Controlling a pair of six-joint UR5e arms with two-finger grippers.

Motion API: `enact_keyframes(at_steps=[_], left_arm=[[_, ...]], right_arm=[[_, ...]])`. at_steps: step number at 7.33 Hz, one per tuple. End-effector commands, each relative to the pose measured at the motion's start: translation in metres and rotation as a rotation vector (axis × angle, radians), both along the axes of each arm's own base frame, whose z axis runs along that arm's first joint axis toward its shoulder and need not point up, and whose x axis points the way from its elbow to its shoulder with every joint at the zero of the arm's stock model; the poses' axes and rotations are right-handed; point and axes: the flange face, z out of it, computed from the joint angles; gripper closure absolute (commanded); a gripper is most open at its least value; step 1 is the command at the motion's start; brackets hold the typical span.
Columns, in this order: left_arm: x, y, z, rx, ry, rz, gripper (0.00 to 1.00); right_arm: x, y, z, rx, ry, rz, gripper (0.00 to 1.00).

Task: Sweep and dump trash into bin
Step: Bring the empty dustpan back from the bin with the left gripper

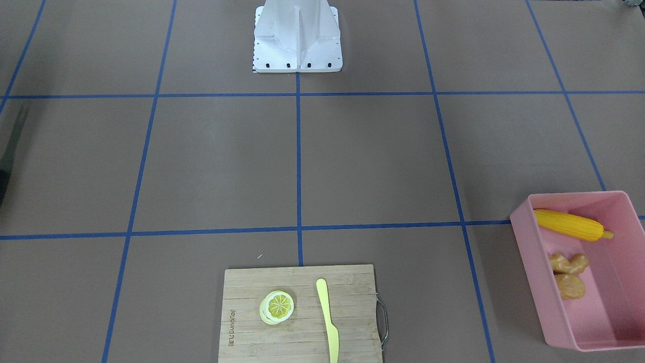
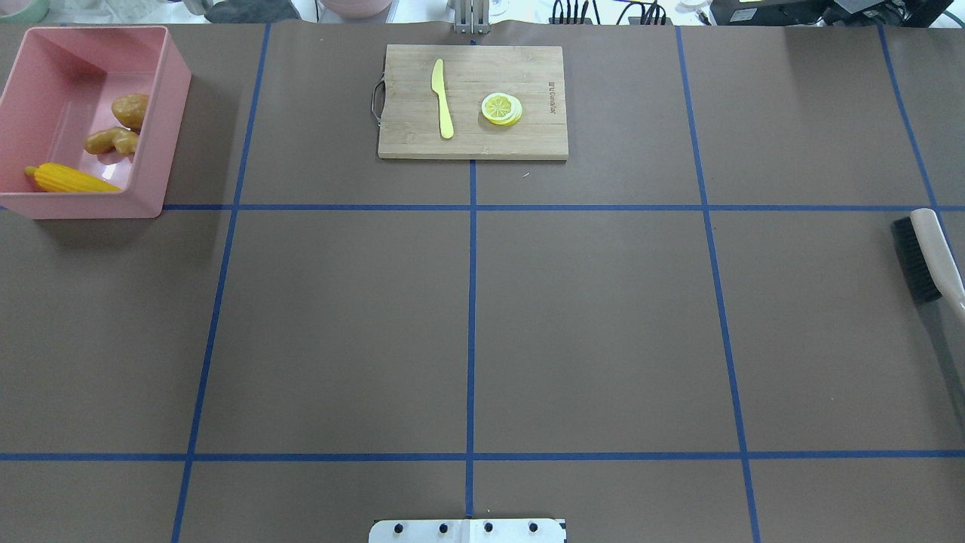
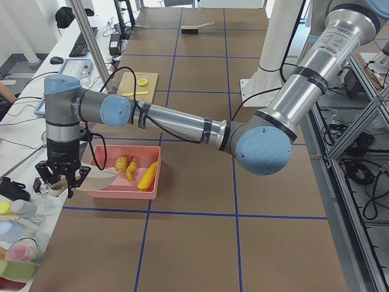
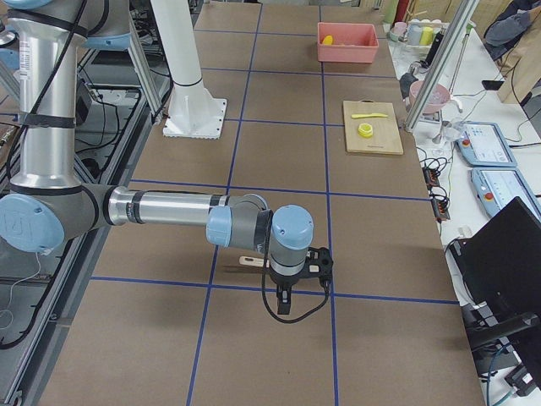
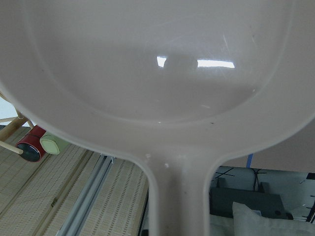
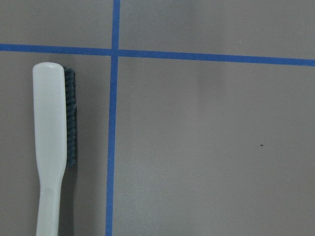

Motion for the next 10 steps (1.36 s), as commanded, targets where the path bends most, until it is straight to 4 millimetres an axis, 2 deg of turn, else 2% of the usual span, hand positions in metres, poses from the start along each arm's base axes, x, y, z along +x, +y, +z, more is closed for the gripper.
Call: enact_keyframes(at_steps=[1,3,4,6,7,9,10], left_arm=[[-0.008,0.003,-0.014,-0.018,0.047,-0.218,1.0],[-0.002,0.007,-0.021,-0.052,0.185,-0.35,1.0],[-0.002,0.011,-0.032,-0.052,0.23,-0.414,1.0],[0.012,0.024,-0.044,-0.126,0.42,-0.56,1.0],[0.019,0.037,-0.057,-0.193,0.497,-0.622,1.0],[0.038,0.059,-0.087,-0.272,0.664,-0.612,1.0],[0.048,0.069,-0.113,-0.308,0.74,-0.624,1.0]], right_arm=[[0.0,0.001,0.004,-0.008,0.0,0.001,0.0],[0.0,0.001,0.005,-0.011,-0.001,0.001,0.0],[0.0,0.001,0.005,-0.011,-0.001,0.001,0.0],[0.0,0.001,0.005,-0.011,-0.001,0.001,0.0],[0.0,0.001,0.005,-0.011,-0.001,0.001,0.0],[0.0,-0.002,0.003,-0.005,0.0,0.001,0.0],[0.0,-0.001,0.003,-0.007,0.001,0.001,0.0]])
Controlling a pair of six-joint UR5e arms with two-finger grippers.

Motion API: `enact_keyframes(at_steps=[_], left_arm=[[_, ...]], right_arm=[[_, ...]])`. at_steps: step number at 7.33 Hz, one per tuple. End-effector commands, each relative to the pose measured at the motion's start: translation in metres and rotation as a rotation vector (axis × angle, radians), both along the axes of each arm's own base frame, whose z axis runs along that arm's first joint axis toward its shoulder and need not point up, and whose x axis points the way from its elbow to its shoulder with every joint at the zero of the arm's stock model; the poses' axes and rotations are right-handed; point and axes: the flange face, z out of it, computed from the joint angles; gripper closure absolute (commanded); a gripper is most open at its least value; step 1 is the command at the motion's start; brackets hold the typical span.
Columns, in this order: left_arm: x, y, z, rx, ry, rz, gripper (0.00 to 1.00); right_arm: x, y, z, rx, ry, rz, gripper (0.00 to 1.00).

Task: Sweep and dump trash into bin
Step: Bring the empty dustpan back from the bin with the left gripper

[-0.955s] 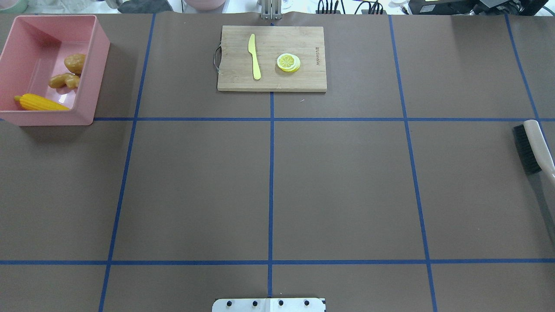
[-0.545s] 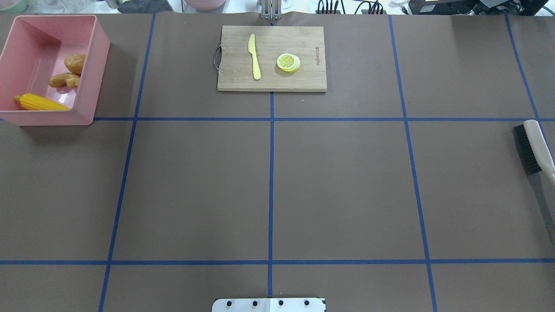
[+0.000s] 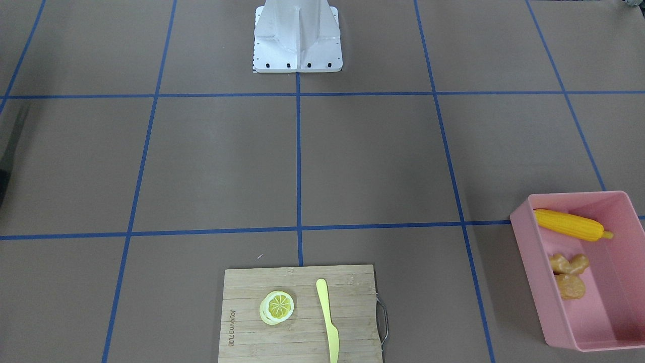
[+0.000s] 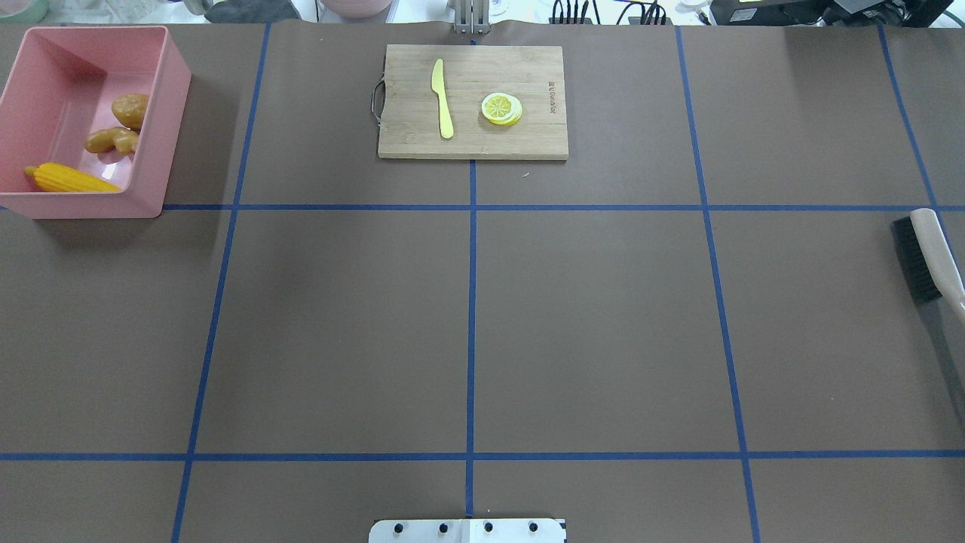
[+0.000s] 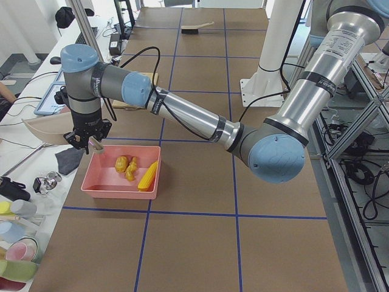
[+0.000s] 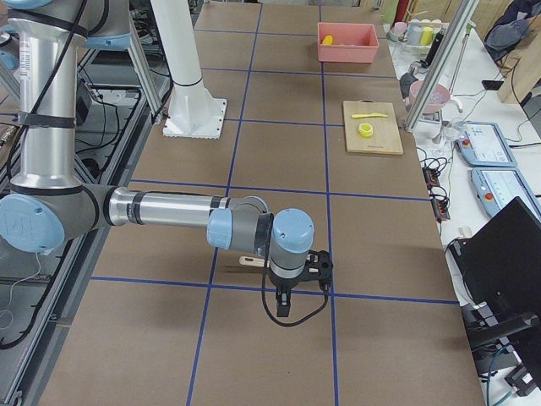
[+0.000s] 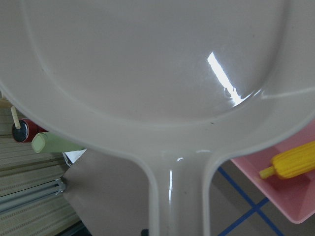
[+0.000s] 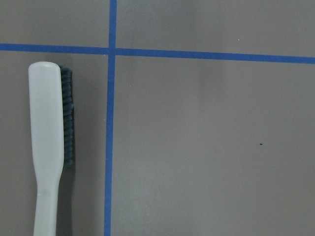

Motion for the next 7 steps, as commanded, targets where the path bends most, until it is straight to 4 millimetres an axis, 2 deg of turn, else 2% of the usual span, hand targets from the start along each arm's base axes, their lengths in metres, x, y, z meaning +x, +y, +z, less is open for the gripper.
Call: enact_keyframes(at_steps=[1,3,6,7], left_arm=[[0.033,0.031,-0.048,0.001,0.126,-0.003,1.0],[0.12,0.067,-0.099,0.008,0.13,0.132,1.0],[0.23,0.086,-0.123,0.059,0.137,0.331,1.0],[0.276,0.097,-0.13,0.093,0.137,0.422,1.0]], right_arm=[[0.0,0.0,0.0,0.0,0.001,0.0,0.0],[0.0,0.003,0.003,-0.008,0.002,0.0,0.0],[0.0,0.005,0.01,-0.022,0.001,0.0,0.0],[0.0,0.005,0.012,-0.026,-0.001,0.0,0.0]])
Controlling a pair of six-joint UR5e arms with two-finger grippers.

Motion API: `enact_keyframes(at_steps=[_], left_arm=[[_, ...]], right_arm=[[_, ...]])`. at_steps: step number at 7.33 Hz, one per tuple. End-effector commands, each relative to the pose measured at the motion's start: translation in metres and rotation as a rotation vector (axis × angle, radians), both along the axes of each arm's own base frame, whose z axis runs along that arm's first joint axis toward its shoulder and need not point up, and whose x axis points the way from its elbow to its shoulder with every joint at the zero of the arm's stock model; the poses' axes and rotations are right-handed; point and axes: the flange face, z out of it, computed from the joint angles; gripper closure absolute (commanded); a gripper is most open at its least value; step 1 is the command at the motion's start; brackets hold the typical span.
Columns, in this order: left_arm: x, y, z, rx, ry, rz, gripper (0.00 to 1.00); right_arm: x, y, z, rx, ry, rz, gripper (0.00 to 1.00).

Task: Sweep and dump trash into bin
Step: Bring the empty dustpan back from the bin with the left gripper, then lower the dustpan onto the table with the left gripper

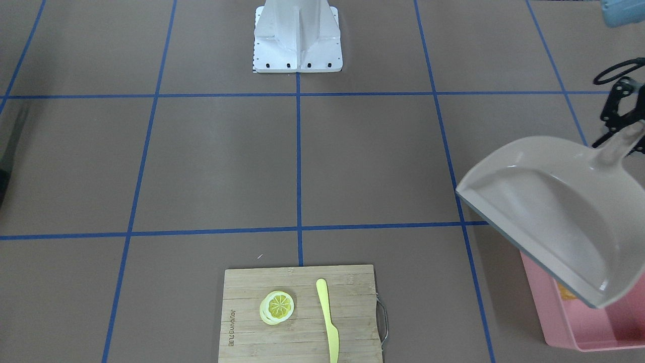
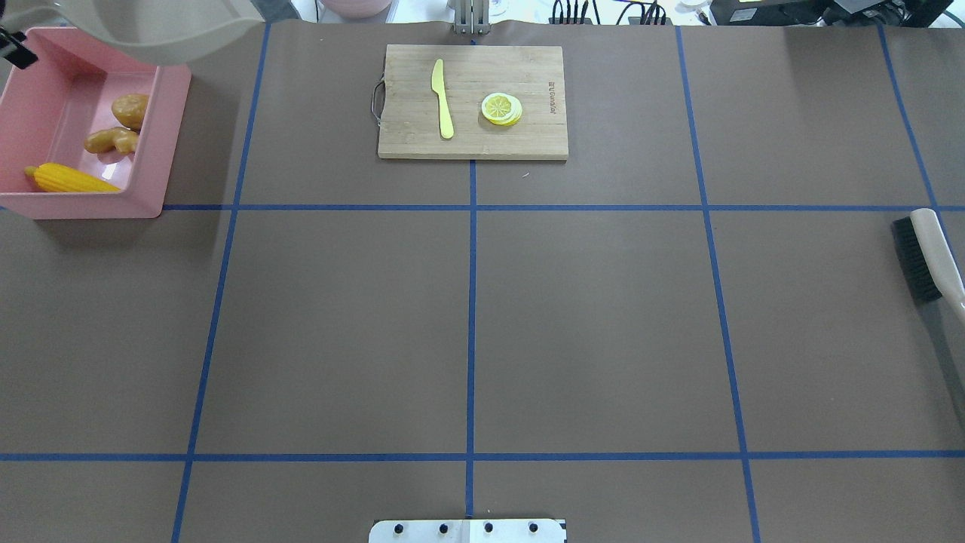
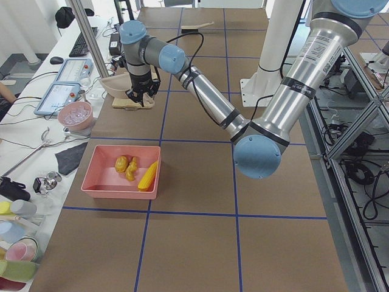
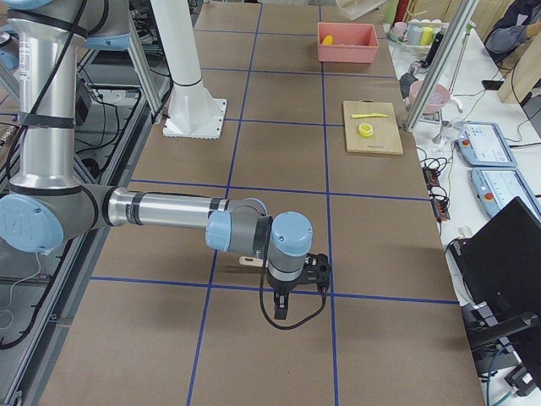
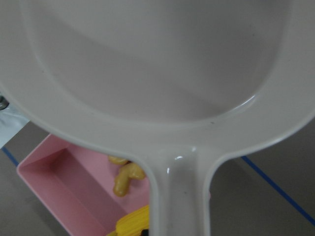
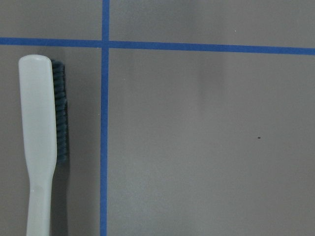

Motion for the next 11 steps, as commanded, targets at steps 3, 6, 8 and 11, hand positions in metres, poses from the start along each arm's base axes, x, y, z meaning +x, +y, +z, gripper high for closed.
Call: enact_keyframes(at_steps=[3,6,8,11], left_arm=[[0.154,0.055,-0.02,0.149,0.007,0.326,1.0],[0.25,0.104,-0.023,0.246,-0.069,0.496,1.0],[0.301,0.133,-0.007,0.281,-0.094,0.573,1.0],[0.302,0.138,0.052,0.259,-0.098,0.576,1.0]], right_arm=[[0.0,0.0,0.001,-0.003,-0.003,0.0,0.0],[0.0,0.0,0.002,-0.004,-0.003,0.0,0.0],[0.0,0.0,0.002,-0.006,-0.003,0.0,0.0],[0.0,0.0,0.002,-0.006,-0.003,0.0,0.0]])
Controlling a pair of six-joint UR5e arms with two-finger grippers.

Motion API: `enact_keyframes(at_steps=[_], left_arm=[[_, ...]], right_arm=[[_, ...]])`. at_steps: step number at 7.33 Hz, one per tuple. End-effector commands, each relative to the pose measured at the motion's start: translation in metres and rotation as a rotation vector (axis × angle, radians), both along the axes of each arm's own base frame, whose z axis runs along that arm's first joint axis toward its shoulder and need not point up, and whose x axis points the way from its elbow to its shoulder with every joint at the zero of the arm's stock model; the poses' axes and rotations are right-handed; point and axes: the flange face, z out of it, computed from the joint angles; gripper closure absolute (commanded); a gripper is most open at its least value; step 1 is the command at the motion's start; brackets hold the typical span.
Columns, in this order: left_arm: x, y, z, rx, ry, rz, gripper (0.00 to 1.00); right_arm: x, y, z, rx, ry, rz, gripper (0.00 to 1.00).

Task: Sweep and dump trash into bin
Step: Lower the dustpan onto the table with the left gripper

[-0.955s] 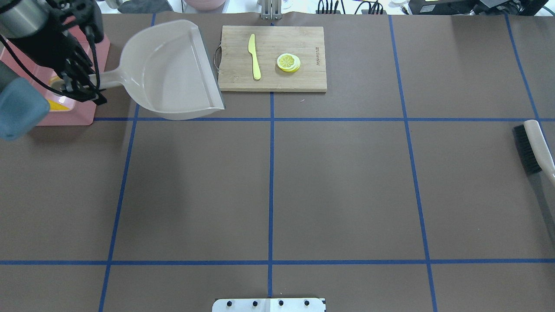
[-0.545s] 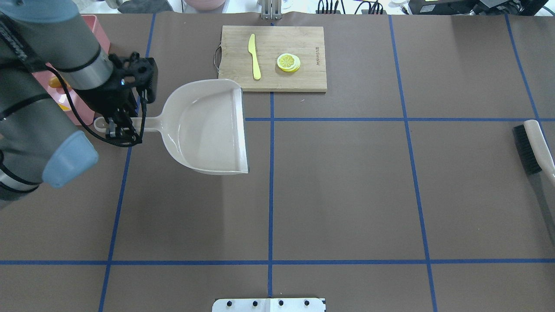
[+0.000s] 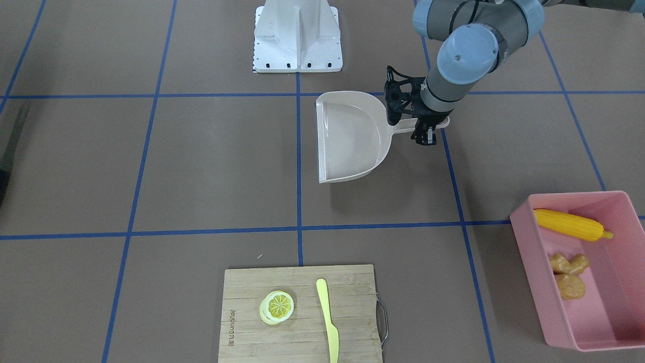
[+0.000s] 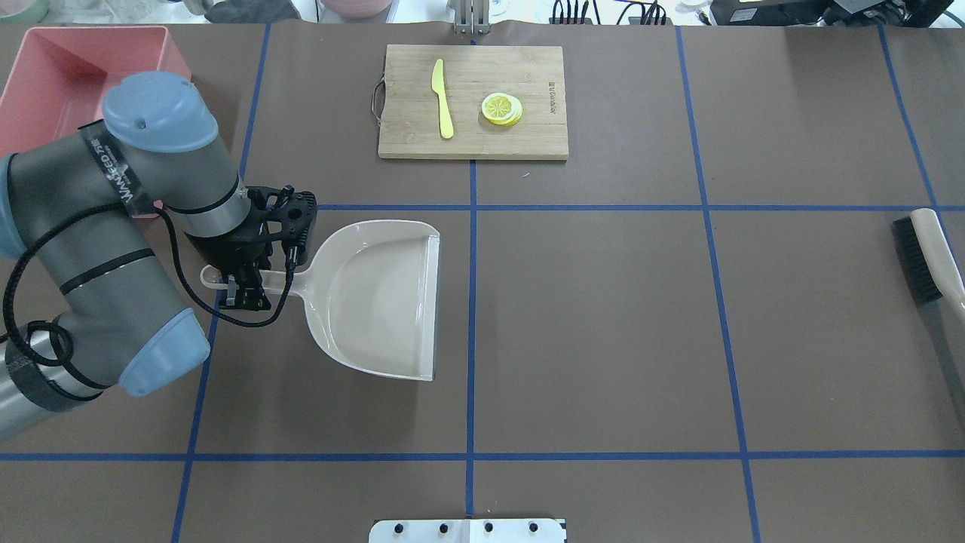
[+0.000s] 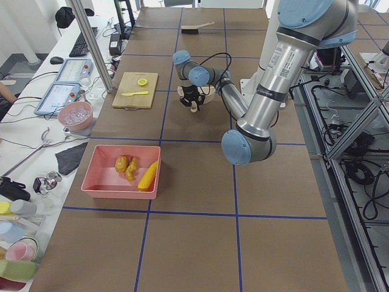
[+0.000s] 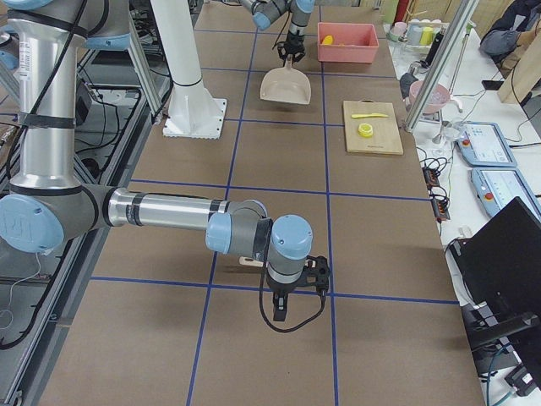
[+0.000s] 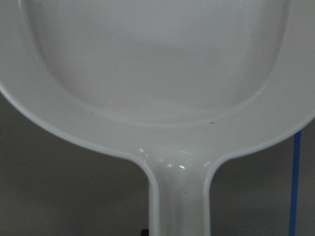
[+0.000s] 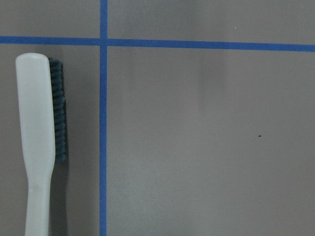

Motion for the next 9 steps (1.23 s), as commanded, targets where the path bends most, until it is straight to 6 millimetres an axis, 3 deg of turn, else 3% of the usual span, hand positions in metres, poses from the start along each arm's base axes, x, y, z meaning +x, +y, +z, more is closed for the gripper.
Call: enact_keyframes(at_steps=[1,4,6,7,8,9], left_arm=[[0.002,0.001,0.041,-0.016,-0.01,-0.001,1.0],[0.011,-0.006,0.063,-0.013,-0.004,0.0,1.0],[0.014,-0.009,0.058,-0.001,0.012,0.001,1.0],[0.016,-0.008,0.055,0.002,0.014,0.004,0.55],[0.018,-0.007,0.054,0.002,0.012,0.006,0.05],[0.017,-0.008,0.054,0.003,0.013,0.005,0.03]], right_arm=[[0.0,0.0,0.001,-0.002,0.0,0.0,0.0],[0.0,0.001,0.004,-0.008,-0.001,0.0,0.0],[0.0,0.001,0.004,-0.009,-0.002,0.0,0.0],[0.0,0.001,0.004,-0.008,-0.002,0.0,0.0],[0.0,0.001,0.004,-0.008,-0.002,0.0,0.0],[0.0,0.001,0.004,-0.008,-0.002,0.0,0.0]])
